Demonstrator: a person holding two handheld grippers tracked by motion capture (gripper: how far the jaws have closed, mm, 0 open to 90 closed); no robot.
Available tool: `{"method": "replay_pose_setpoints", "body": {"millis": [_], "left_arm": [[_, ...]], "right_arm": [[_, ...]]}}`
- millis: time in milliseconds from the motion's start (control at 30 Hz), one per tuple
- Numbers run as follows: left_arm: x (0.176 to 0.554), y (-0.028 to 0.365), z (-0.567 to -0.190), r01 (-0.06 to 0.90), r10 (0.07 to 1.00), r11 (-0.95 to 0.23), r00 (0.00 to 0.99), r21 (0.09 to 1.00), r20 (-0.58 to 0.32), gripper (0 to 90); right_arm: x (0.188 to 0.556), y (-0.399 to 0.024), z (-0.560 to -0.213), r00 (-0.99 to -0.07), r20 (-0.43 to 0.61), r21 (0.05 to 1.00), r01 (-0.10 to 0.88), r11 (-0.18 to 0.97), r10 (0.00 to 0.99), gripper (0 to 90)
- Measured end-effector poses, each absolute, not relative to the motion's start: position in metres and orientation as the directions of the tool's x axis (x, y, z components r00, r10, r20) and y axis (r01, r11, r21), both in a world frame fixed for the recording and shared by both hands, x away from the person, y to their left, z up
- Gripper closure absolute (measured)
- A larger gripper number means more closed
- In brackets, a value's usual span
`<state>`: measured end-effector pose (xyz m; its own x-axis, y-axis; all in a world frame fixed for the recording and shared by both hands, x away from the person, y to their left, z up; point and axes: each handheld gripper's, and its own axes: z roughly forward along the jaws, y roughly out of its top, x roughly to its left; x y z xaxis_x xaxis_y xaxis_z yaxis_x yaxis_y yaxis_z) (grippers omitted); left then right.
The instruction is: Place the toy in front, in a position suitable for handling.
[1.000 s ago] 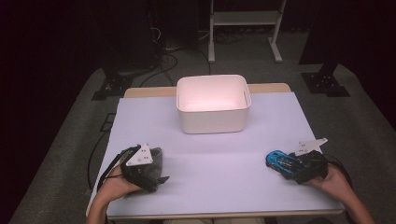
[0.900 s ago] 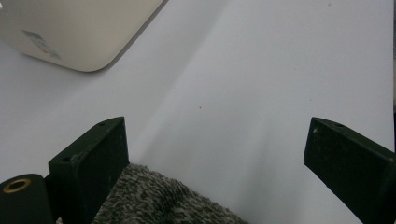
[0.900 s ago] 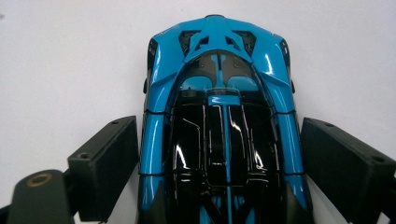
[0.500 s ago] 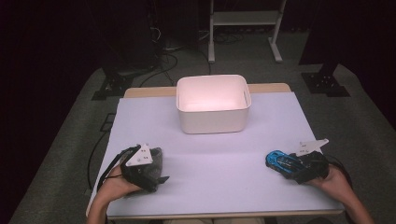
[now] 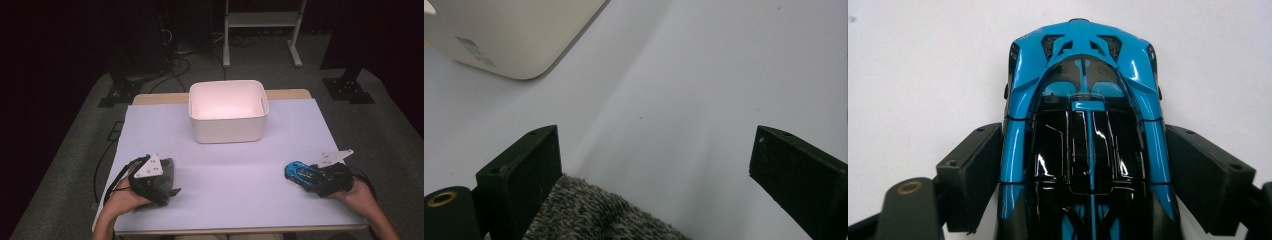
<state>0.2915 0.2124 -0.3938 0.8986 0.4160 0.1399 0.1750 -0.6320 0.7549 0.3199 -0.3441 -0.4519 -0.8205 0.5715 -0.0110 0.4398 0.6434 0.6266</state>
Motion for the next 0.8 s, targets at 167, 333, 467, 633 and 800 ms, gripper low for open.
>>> {"method": "replay_pose_setpoints", "body": {"millis": [167,333,467,633,800], "left_arm": [[0.292,0.2126,-0.3944,0.176,0.416,-0.636,0.898,0.751,0.142,5.6],[0.2918,0.2122,-0.3944,0.178,0.418,-0.633,0.898,0.754,0.138,5.6],[0.2917,0.2126,-0.3943,0.178,0.417,-0.634,0.898,0.753,0.139,5.6],[0.2918,0.2137,-0.3931,0.175,0.418,-0.634,0.897,0.753,0.143,5.6],[0.2922,0.2129,-0.3941,0.178,0.417,-0.632,0.899,0.754,0.137,5.6]], "right_arm": [[0.3182,-0.3453,-0.4518,-0.818,-0.007,0.635,0.441,0.634,0.576,18.0],[0.3174,-0.3468,-0.4488,-0.817,-0.005,0.653,0.434,0.62,0.577,18.0],[0.3177,-0.3452,-0.447,-0.82,-0.018,0.634,0.433,0.64,0.573,18.0],[0.3189,-0.3458,-0.4517,-0.816,-0.002,0.625,0.45,0.637,0.578,17.3],[0.3217,-0.3447,-0.4513,-0.824,0.029,0.638,0.452,0.624,0.566,16.2]]}}
